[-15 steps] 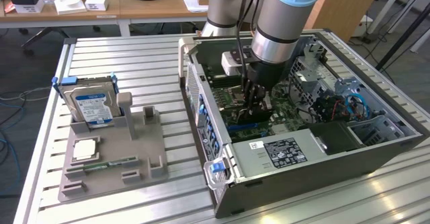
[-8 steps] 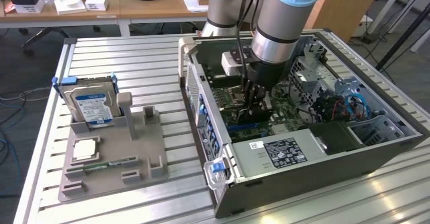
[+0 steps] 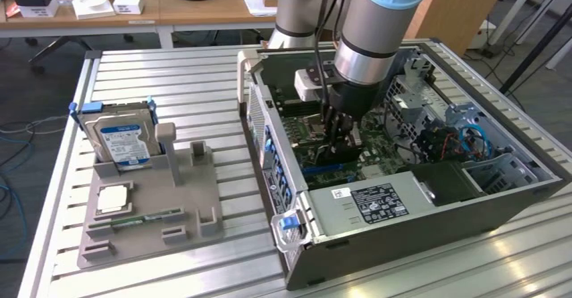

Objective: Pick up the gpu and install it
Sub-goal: 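Insert the gpu into the slot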

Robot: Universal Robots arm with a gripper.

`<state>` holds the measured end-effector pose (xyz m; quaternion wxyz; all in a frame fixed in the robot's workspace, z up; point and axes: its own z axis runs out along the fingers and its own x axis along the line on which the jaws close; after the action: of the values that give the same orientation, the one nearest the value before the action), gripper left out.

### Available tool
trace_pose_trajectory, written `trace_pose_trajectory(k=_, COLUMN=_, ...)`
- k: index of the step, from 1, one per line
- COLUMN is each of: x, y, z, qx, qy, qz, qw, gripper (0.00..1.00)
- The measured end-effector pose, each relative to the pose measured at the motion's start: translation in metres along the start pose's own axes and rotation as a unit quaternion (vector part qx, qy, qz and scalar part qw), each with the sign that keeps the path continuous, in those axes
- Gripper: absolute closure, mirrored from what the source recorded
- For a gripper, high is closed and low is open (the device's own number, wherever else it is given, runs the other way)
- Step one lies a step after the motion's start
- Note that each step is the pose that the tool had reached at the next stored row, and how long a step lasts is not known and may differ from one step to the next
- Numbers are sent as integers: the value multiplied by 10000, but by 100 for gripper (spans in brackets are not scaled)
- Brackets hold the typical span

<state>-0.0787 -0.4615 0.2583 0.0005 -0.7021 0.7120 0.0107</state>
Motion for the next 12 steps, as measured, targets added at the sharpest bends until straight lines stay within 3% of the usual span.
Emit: trace_pose_trajectory(k=12, x=0, y=6, z=8, qx=0, qy=0, qz=0, qw=10000, gripper=74)
